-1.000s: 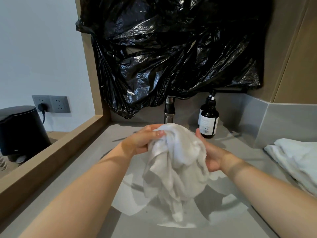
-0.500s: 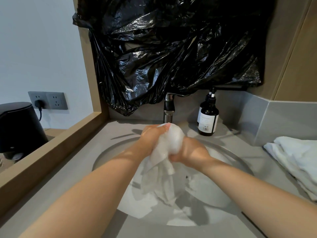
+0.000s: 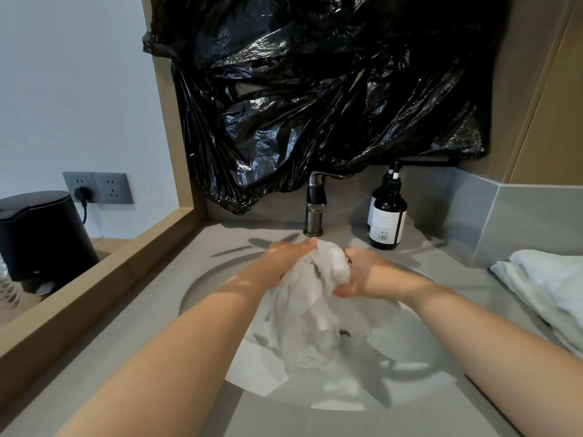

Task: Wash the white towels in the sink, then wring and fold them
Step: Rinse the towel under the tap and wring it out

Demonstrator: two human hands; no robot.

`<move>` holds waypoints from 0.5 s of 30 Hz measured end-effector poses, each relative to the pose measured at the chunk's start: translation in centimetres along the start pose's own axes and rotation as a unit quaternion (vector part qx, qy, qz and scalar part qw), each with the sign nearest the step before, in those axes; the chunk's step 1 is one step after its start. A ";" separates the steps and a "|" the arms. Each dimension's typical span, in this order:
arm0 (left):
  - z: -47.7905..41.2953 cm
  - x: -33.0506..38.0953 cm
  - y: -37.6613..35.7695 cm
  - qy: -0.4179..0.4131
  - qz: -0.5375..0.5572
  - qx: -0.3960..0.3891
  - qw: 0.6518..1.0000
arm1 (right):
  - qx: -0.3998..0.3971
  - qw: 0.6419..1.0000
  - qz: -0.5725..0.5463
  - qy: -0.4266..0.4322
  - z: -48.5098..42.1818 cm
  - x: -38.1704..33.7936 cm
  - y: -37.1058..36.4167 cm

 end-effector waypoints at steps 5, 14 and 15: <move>0.1 1.0 1.0 -0.058 -0.072 -0.059 0.994 | -0.027 0.998 -0.056 -0.004 -0.8 1.7 1.2; 1.6 0.8 -1.0 -0.119 -0.346 -0.307 0.879 | -0.048 0.975 -0.207 -0.064 -0.6 2.5 3.7; 1.7 0.6 -1.3 -0.122 -0.341 -0.323 0.874 | -0.050 0.965 -0.250 -0.066 -0.5 2.1 4.0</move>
Point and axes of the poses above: each hand's wrist, its own z-axis away from the middle knuckle, its own y-axis out of the back of the hand, x = y × z, the point moved 8 cm from there along -z, towards the middle knuckle, and after that the axes turned 14 degrees about -y, right-handed, at the moved point
